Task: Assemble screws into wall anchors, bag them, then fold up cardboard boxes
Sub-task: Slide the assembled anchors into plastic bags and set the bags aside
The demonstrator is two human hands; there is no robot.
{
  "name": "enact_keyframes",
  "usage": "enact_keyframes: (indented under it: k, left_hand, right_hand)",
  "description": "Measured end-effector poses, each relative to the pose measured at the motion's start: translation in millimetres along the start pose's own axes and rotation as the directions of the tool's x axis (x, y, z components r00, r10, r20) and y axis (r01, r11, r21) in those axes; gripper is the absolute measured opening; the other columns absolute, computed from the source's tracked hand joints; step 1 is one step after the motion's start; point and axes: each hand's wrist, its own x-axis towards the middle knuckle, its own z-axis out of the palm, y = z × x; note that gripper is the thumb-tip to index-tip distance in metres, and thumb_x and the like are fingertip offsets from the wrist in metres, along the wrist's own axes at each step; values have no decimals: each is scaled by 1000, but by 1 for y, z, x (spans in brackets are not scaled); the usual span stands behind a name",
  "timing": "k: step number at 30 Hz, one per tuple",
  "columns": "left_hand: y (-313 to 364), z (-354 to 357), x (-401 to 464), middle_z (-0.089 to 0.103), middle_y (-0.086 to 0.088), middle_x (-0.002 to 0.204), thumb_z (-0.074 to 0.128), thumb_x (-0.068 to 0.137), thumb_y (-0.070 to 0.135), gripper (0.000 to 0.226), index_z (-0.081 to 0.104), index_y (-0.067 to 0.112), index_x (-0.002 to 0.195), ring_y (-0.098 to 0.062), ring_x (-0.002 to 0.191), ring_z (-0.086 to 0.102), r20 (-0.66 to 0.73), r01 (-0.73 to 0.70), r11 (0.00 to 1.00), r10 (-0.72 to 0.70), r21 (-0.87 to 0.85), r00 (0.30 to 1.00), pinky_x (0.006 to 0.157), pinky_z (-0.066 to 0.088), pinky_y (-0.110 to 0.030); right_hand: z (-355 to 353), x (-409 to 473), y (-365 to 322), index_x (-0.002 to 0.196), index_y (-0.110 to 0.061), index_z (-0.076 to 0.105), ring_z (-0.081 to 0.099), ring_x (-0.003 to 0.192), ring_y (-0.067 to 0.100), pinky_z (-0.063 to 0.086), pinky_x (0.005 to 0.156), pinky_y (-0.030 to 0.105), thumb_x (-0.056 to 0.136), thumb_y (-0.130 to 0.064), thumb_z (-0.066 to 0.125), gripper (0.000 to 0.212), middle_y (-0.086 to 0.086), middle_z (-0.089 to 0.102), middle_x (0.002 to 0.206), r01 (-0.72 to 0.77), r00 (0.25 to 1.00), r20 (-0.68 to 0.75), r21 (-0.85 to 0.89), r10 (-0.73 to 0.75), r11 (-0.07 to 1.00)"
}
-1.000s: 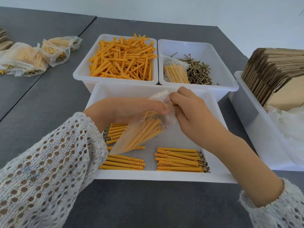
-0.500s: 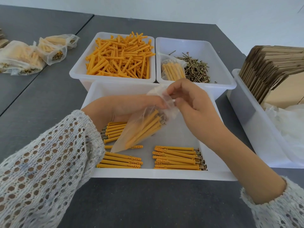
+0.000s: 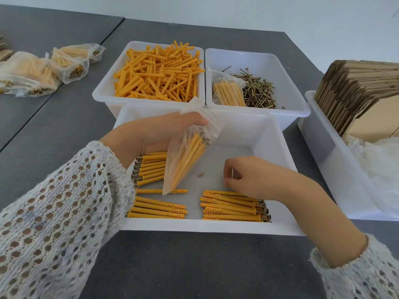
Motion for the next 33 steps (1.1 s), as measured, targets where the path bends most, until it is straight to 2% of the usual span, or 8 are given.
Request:
enact_keyframes:
  k: [4, 6, 10, 16, 20, 23, 30, 33]
  left_hand:
    - [1, 1, 0, 73, 1, 91, 46, 102, 31, 25, 59, 23, 122, -6, 66, 67, -4, -12, 1000, 12, 6, 1000, 55, 52, -19]
    - [0, 1, 1, 73, 0, 96, 46, 101, 30, 23, 60, 25, 120, -7, 71, 68, -6, -11, 1000, 11, 6, 1000, 57, 53, -19]
    - [0, 2, 2, 74, 5, 88, 46, 102, 30, 24, 58, 24, 122, -5, 67, 68, 3, -12, 1000, 12, 21, 1000, 55, 52, -18]
    - [-3, -2, 4, 72, -2, 116, 48, 101, 32, 24, 58, 28, 122, -11, 89, 70, 29, -25, 999, 24, 26, 999, 69, 56, -22]
    - [-3, -3, 4, 76, 3, 99, 49, 100, 31, 24, 58, 25, 121, -8, 81, 70, 40, -23, 1000, 23, 9, 999, 65, 55, -21]
    - [-3, -3, 4, 75, 4, 93, 48, 100, 30, 24, 59, 23, 121, -7, 76, 70, 48, -28, 1000, 27, 12, 998, 62, 54, -20]
    - [-1, -1, 2, 74, 3, 95, 46, 102, 30, 18, 60, 29, 114, -9, 79, 69, 52, -44, 998, 41, 42, 998, 65, 57, -21]
    - [-1, 0, 1, 76, 9, 90, 46, 102, 31, 16, 58, 31, 113, -5, 77, 70, 51, -46, 997, 43, 64, 998, 63, 55, -18]
  right_hand:
    - [-5, -2, -4, 75, -32, 58, 57, 77, 8, 48, 67, 25, 89, -40, 63, 16, -11, 59, 81, 14, 998, 62, 7, -15, 1000]
    - [-8, -4, -6, 76, -32, 60, 60, 80, 9, 53, 72, 27, 86, -42, 66, 15, -9, 63, 85, 0, 993, 120, 4, 0, 1000]
    - [-9, -6, -8, 87, -29, 61, 58, 80, 9, 47, 68, 24, 86, -38, 68, 11, -11, 60, 84, -11, 975, 219, -33, 18, 999]
    - [-7, -6, -6, 95, -15, 65, 60, 81, 17, 53, 82, 34, 98, -31, 55, 19, 1, 64, 86, 7, 979, 204, -42, 2, 999]
    - [-6, -5, -5, 82, -20, 57, 54, 71, 18, 51, 73, 35, 102, -15, 44, 24, 3, 57, 77, -65, 978, 202, 41, 55, 997]
    - [-6, -4, -6, 87, -17, 53, 49, 69, 17, 45, 68, 33, 103, -14, 37, 23, 2, 52, 75, -47, 990, 132, 12, 45, 999]
    - [-3, -2, -7, 91, -23, 38, 43, 64, 19, 32, 54, 29, 97, -4, 36, 20, 3, 49, 82, -75, 975, -220, -255, 18, 964]
    - [-2, -4, -8, 97, -27, 31, 40, 68, 18, 31, 63, 28, 94, -4, 40, 25, 1, 45, 84, -113, 952, -306, -343, 2, 932]
